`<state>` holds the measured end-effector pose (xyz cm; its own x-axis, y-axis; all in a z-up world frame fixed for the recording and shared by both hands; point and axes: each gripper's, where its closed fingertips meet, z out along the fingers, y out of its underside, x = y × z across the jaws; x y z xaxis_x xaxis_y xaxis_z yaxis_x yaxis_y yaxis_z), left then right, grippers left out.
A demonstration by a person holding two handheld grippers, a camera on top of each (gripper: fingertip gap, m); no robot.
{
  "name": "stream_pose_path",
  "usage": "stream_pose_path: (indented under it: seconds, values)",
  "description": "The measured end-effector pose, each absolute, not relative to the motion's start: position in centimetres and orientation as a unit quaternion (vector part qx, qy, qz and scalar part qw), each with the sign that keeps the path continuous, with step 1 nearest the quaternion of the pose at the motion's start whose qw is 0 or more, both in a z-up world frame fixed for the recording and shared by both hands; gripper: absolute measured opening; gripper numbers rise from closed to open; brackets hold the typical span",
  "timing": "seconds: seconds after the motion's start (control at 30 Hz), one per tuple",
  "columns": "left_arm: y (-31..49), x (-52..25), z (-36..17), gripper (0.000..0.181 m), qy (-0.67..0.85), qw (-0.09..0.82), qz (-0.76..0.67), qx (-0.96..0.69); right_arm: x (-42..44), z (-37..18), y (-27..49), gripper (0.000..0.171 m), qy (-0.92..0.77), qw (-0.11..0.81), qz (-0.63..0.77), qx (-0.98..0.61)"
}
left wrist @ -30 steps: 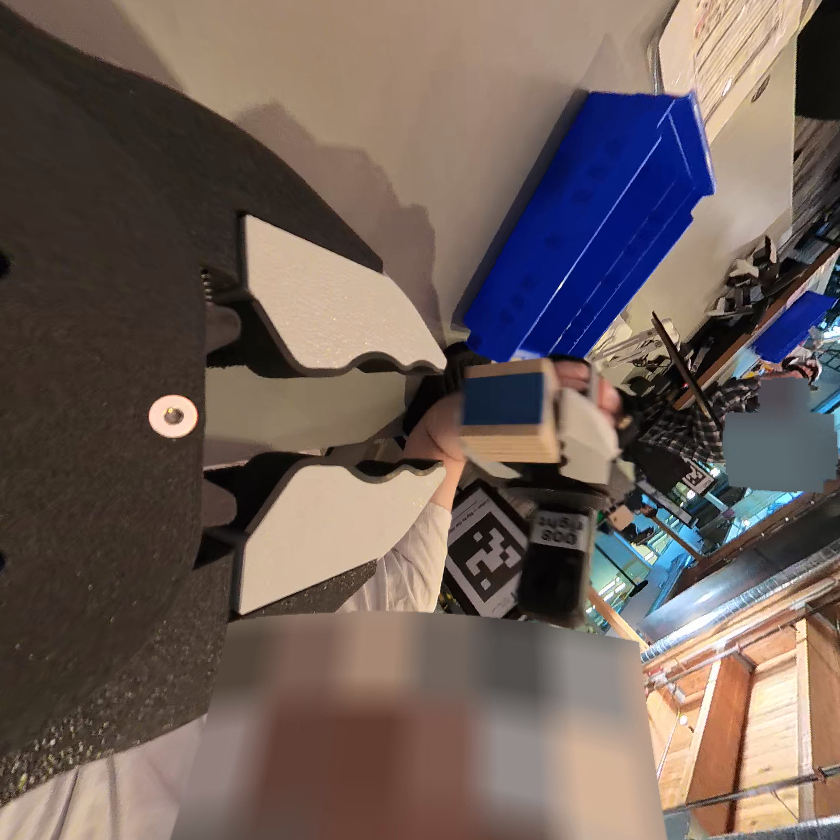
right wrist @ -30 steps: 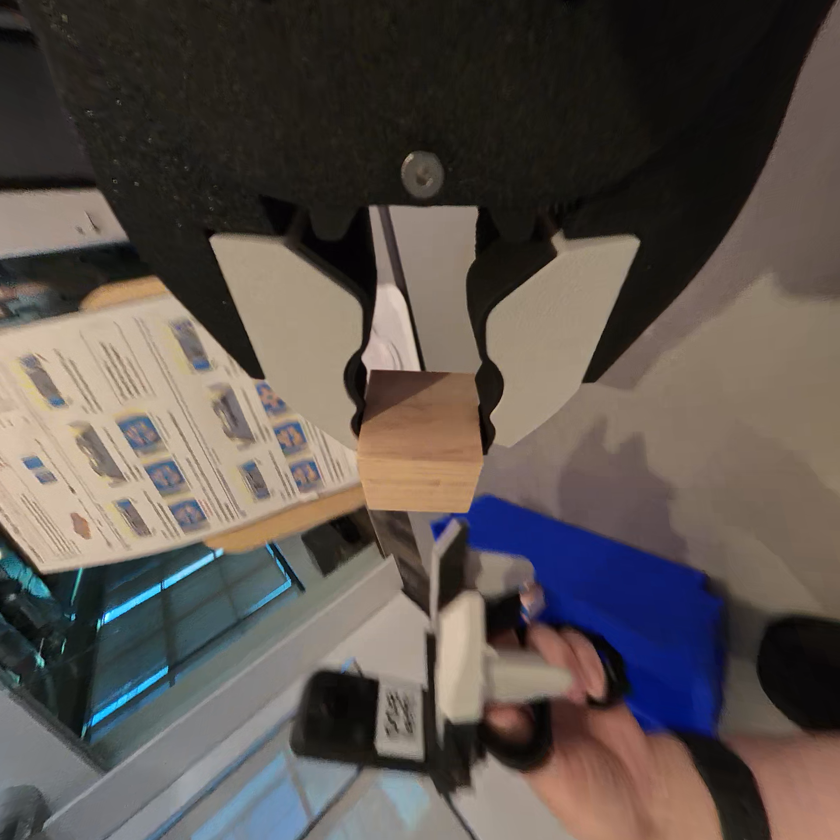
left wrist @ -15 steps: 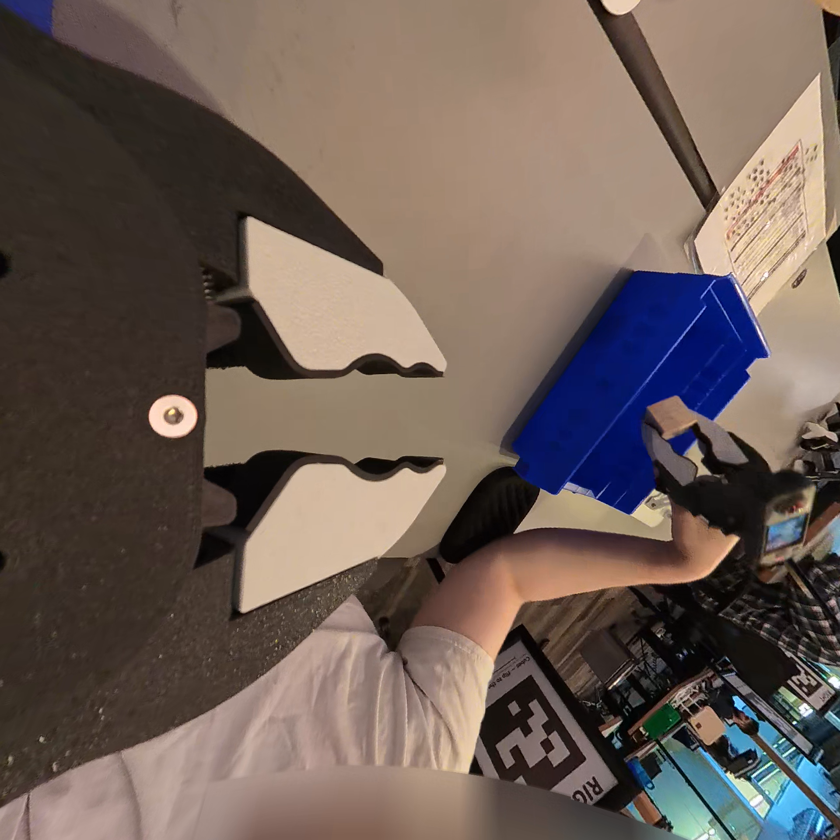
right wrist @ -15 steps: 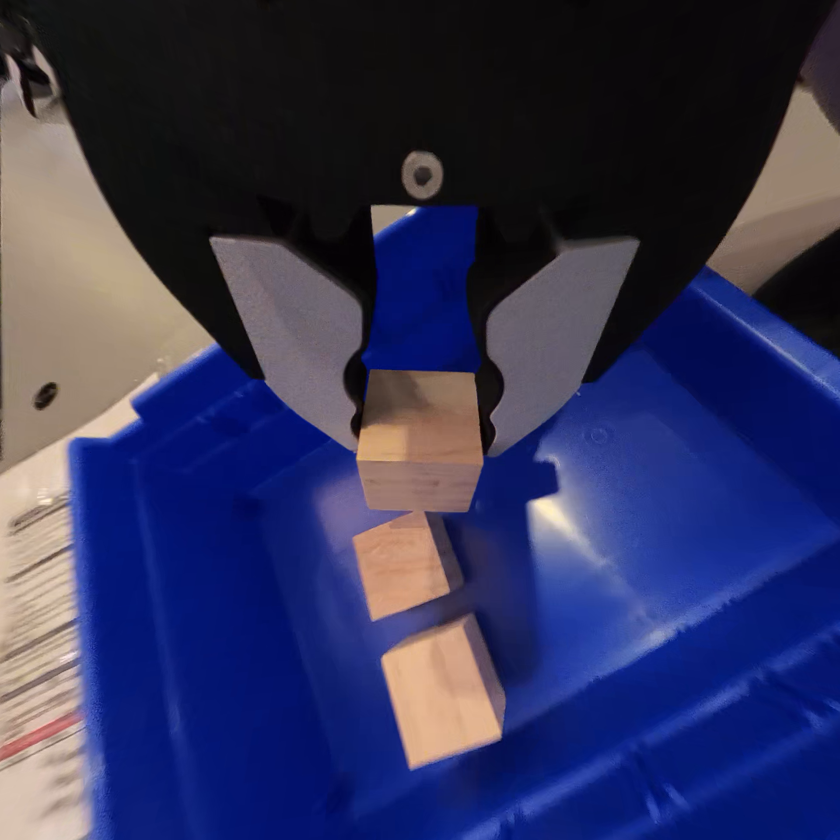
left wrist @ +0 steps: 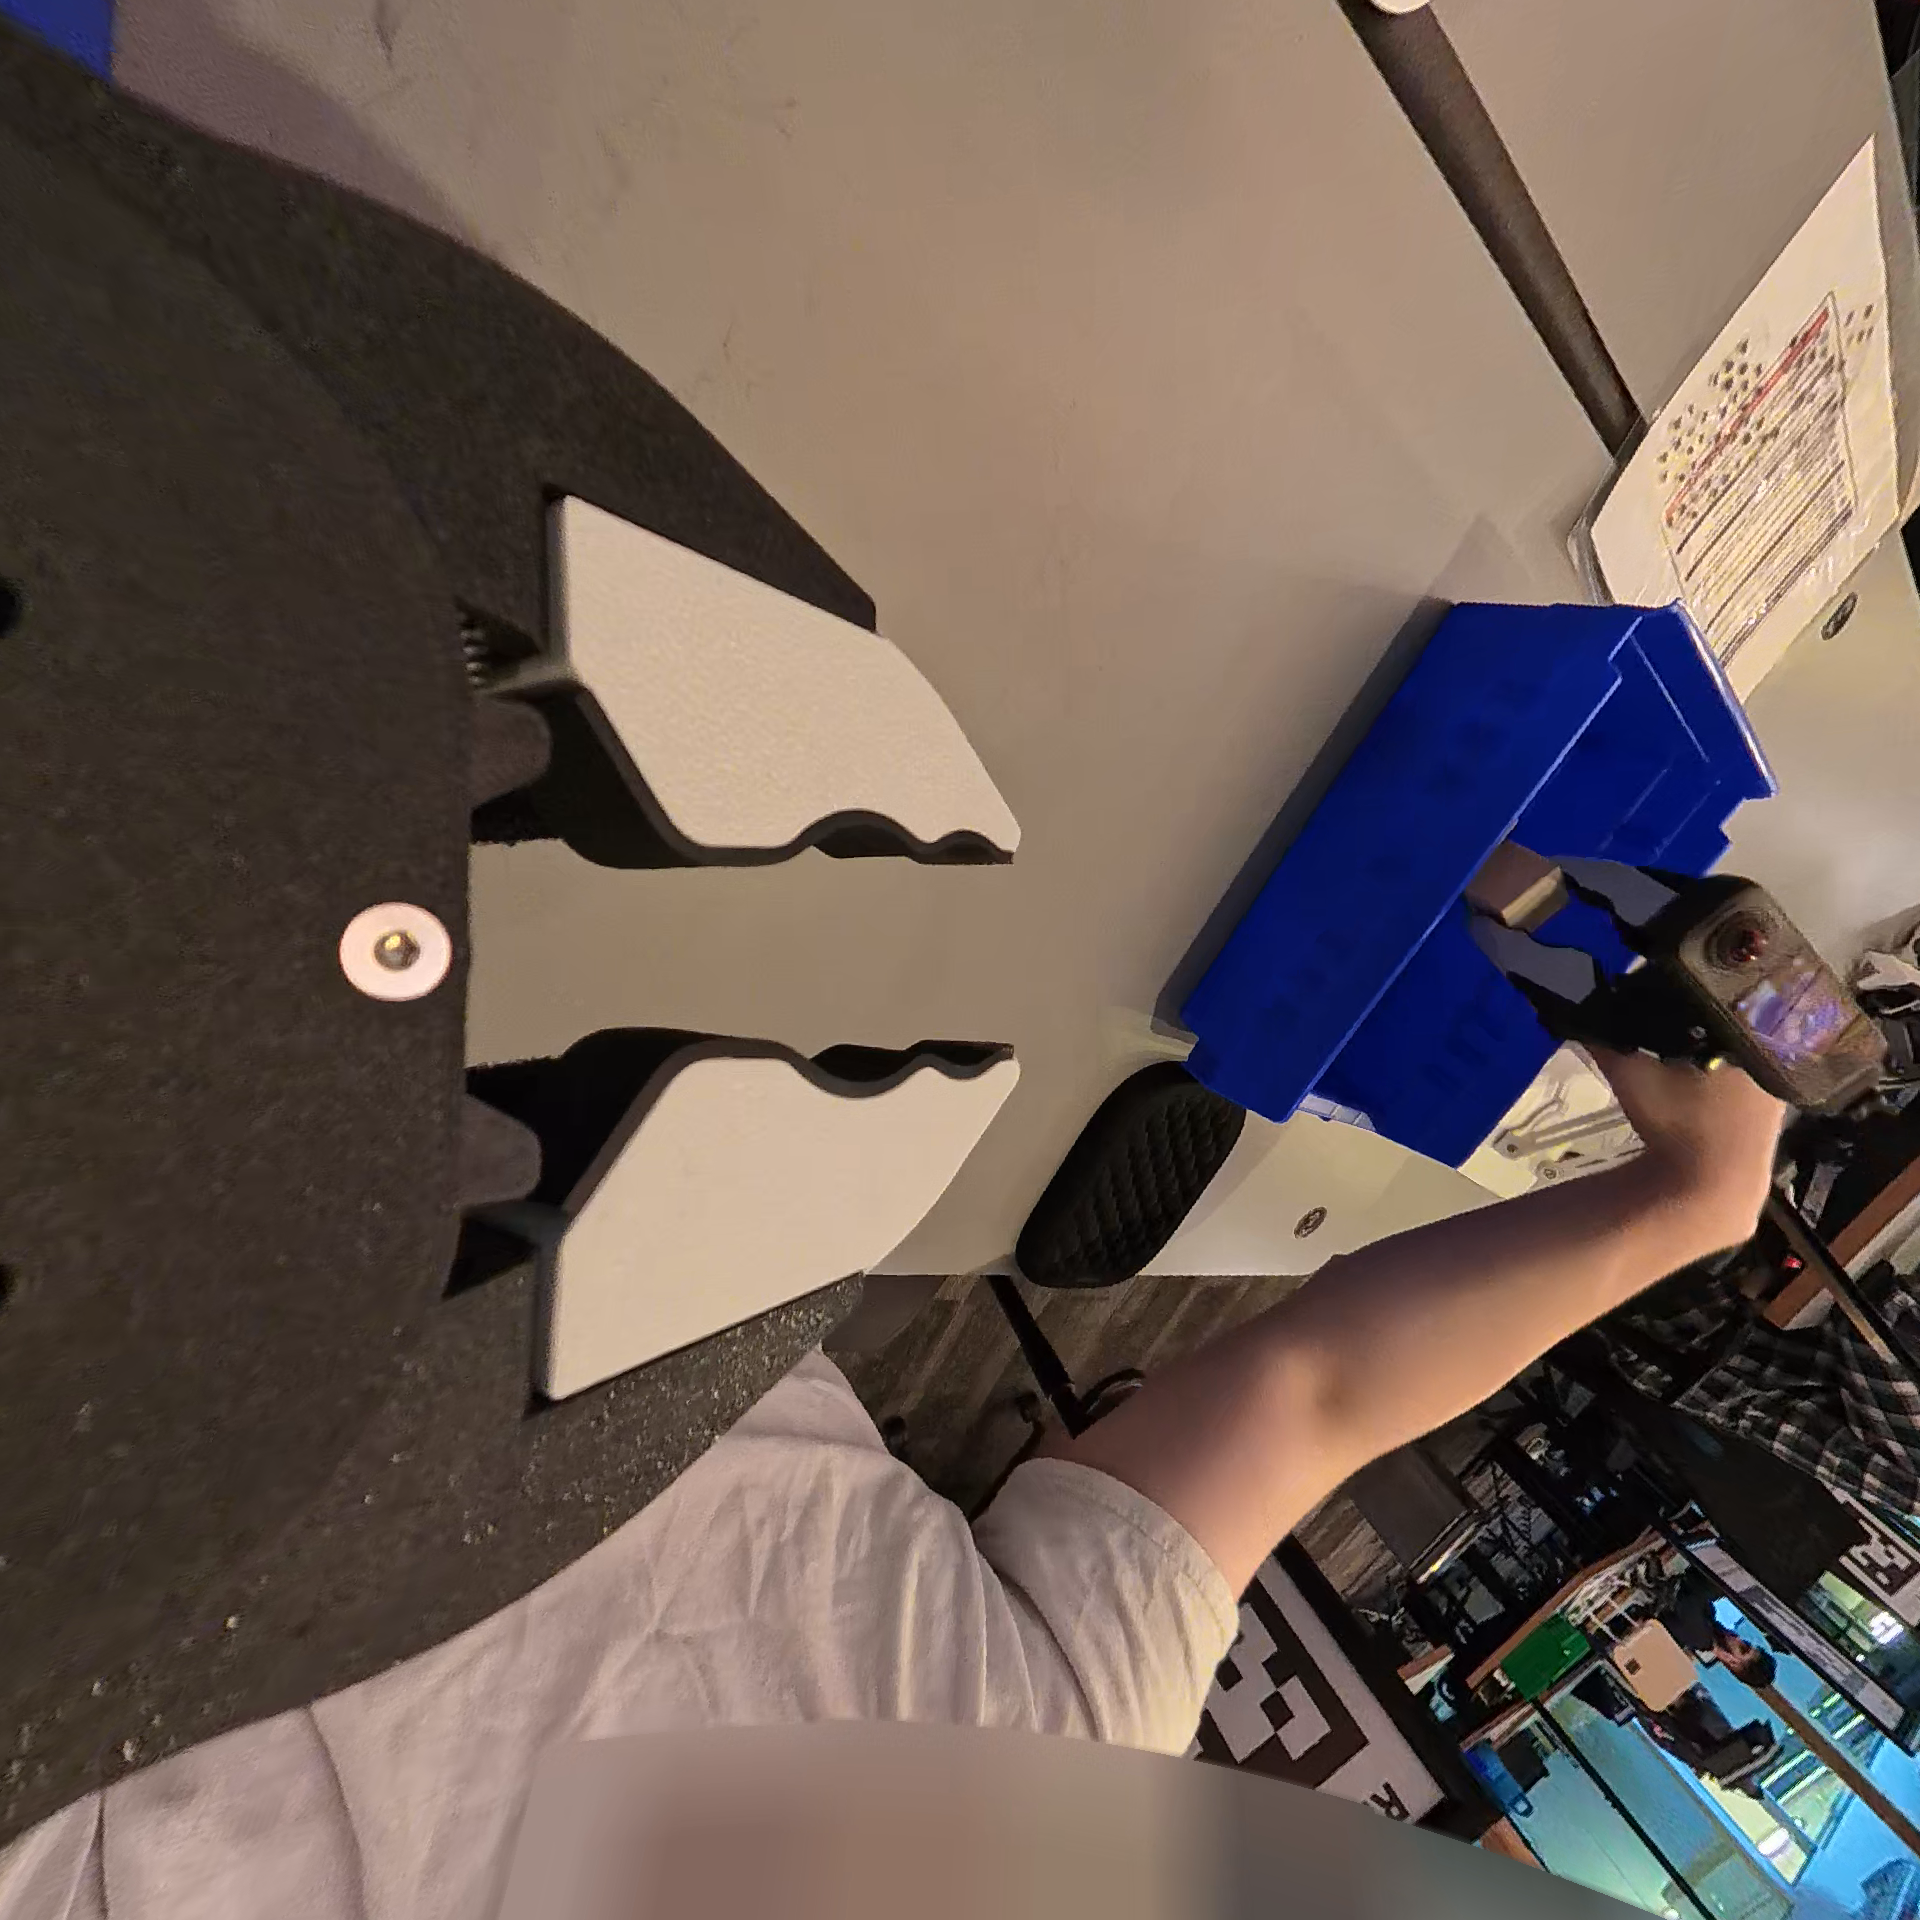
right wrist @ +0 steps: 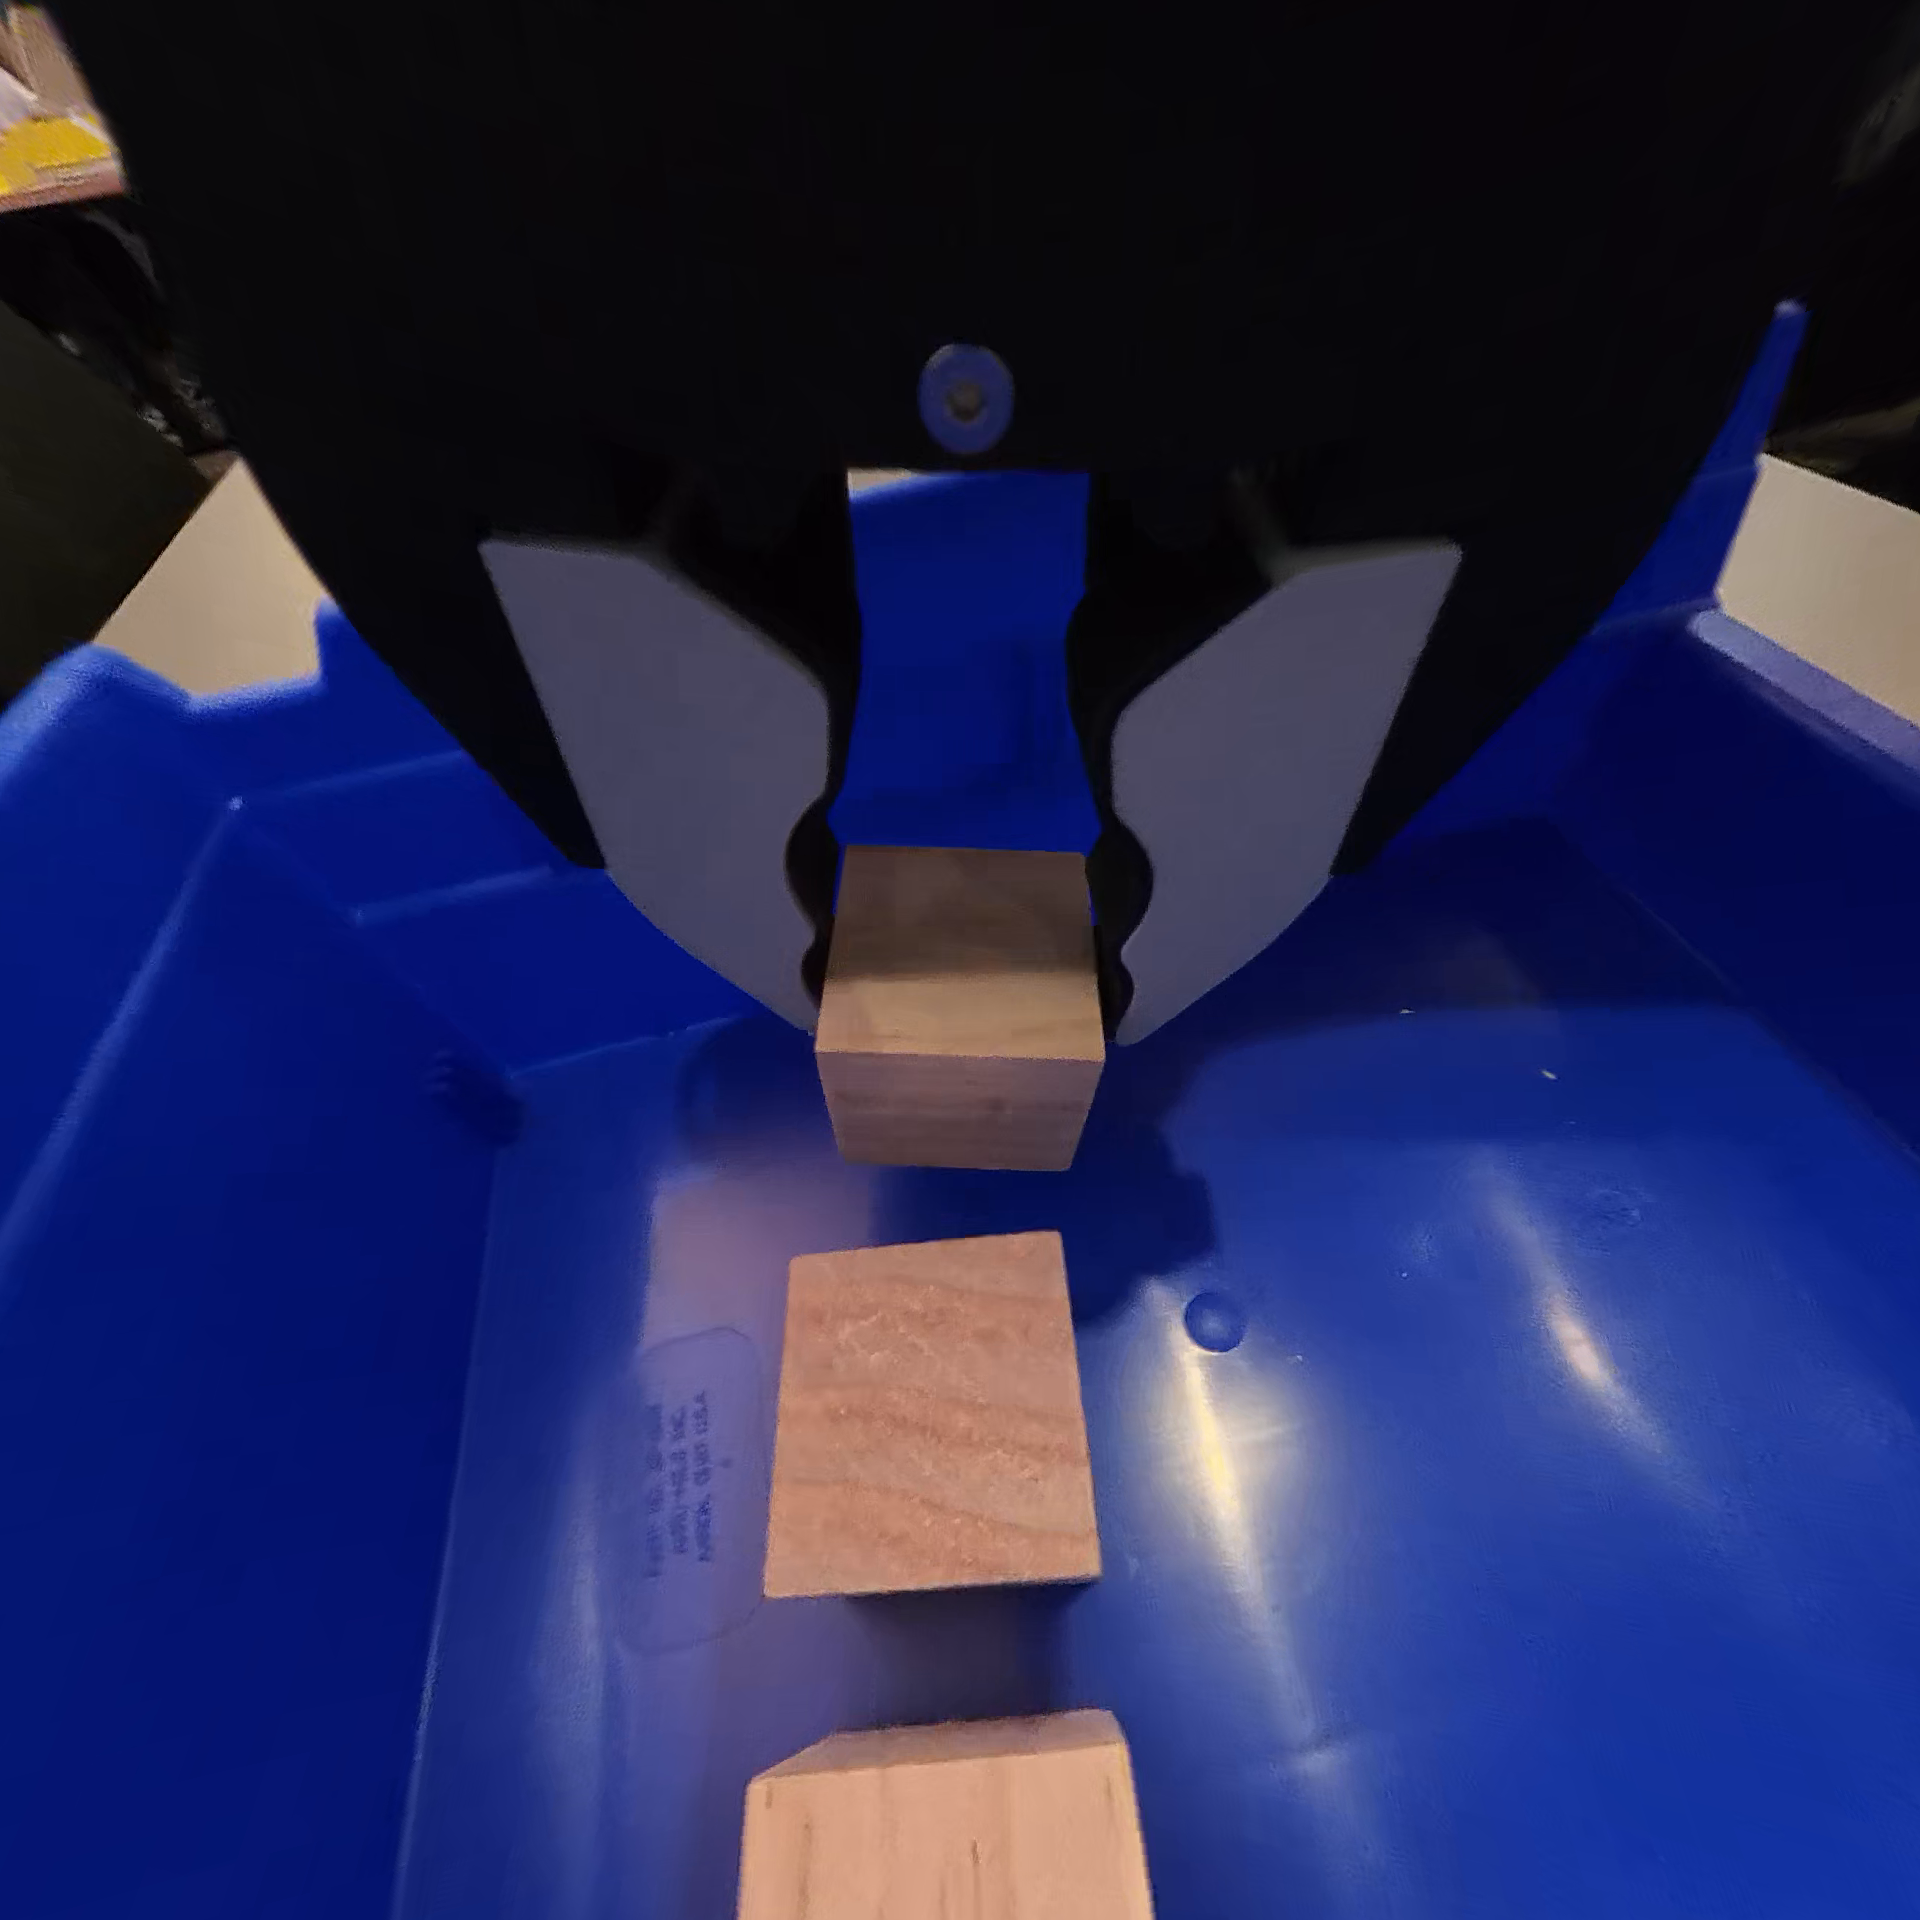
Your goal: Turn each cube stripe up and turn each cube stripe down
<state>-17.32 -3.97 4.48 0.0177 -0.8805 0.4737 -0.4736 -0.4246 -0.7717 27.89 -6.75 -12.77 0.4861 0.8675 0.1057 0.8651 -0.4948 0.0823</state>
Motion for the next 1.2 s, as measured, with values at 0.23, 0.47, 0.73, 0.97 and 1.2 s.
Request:
stream_pose_path:
  seconds: [0.23, 0.47, 0.73, 0.97, 1.2]
  values:
    - [-4.3, -17.2, 4.4, 0.032, 0.504, 0.203, -0.492, -0.680, 28.5, -14.5, -5.6, 0.046, 0.544, 0.019, 0.092, 0.834]
    - [-4.1, -17.4, 4.7, 0.032, 0.505, 0.210, -0.495, -0.675, 28.6, -14.3, -5.1, 0.049, 0.546, 0.003, 0.114, 0.830]
    - [-2.5, -20.5, 8.6, 0.033, 0.488, 0.302, -0.491, -0.656, 27.3, -8.4, -5.0, 0.052, 0.551, -0.060, 0.214, 0.805]
    - [4.2, -29.7, 12.9, 0.041, 0.379, 0.529, -0.320, -0.689, 18.9, 2.7, -3.2, 0.045, 0.452, -0.363, 0.236, 0.780]
    - [8.1, -36.6, 11.2, 0.056, 0.287, 0.559, -0.260, -0.733, 9.8, 8.1, -2.3, 0.041, 0.415, -0.510, 0.188, 0.730]
